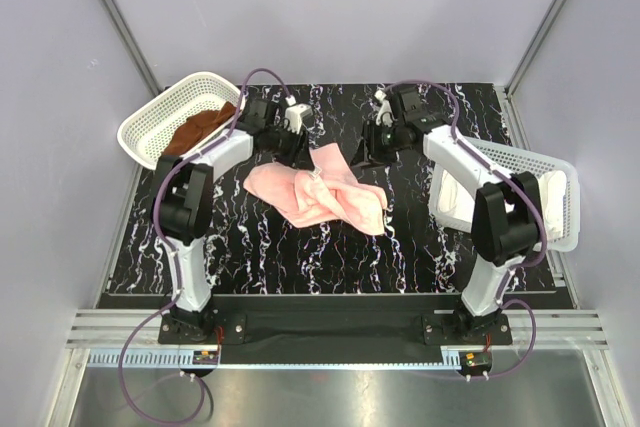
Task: Fold and stack the towels
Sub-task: Flatten out the crumpled towel
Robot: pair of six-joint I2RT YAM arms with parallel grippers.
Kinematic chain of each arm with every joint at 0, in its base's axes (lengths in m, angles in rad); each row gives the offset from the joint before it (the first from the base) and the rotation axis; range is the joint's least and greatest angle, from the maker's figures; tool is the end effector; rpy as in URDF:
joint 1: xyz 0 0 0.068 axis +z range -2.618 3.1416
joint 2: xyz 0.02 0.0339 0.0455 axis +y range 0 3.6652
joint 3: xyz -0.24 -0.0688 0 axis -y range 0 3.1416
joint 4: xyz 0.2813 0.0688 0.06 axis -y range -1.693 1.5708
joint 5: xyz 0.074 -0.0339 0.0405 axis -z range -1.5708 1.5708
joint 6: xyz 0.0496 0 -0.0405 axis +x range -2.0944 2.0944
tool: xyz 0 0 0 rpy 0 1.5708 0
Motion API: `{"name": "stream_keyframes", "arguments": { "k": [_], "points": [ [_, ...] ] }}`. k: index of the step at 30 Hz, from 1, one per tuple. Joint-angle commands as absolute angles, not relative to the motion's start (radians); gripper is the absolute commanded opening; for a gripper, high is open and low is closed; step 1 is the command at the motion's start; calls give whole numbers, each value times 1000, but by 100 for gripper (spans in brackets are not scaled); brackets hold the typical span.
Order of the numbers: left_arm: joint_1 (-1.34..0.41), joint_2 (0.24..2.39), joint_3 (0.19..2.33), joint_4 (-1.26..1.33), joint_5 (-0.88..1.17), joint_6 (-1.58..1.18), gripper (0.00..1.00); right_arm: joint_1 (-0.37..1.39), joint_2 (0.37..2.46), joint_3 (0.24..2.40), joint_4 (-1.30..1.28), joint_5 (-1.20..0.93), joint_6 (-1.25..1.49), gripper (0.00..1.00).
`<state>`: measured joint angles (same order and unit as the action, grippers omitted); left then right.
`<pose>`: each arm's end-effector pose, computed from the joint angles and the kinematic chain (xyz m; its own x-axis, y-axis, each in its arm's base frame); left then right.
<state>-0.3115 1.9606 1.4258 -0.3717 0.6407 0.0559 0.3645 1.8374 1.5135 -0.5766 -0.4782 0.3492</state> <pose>0.4230 -0.1673 0.1542 -0.7150 0.2773 -0.6418 0.6374 0.6357 -0.4355 0.4051 0.1790 0.2199 -0.8876 -0.0136 -0.4603 -0.2979 0.7793 0.5514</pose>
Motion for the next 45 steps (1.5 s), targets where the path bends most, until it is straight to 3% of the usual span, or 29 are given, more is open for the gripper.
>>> {"name": "stream_keyframes", "arguments": {
  "k": [1, 7, 15, 19, 20, 21, 23, 30, 39, 45],
  "points": [
    [-324, 2014, 1520, -388, 653, 112, 46, 376, 1749, 1412, -597, -387, 304, 46],
    [-322, 2022, 1516, -354, 664, 106, 36, 422, 1628, 1253, -560, -218, 230, 45],
    [-322, 2009, 1479, -368, 663, 153, 41, 425, 1582, 1242, -558, -212, 244, 45],
    [-321, 2036, 1515, -409, 654, 153, 21, 436, 1598, 1247, -583, -206, 230, 47],
    [-321, 2037, 1525, -420, 649, 159, 6, 465, 1601, 1250, -601, -186, 216, 52],
    [-321, 2028, 1525, -423, 641, 161, 0, 485, 1605, 1255, -609, -140, 206, 54],
    [-319, 2007, 1520, -411, 618, 143, 0, 535, 1603, 1249, -595, -100, 166, 57],
    [-213, 1852, 1451, -287, 548, -26, 0, 635, 1605, 1146, -382, -100, 68, 55],
    [-172, 1873, 1502, -318, 568, -32, 0, 638, 1641, 1066, -244, -48, -67, 53],
    [-167, 1882, 1508, -314, 572, -37, 0, 640, 1724, 1080, -253, -124, -66, 53]
  ]
}}
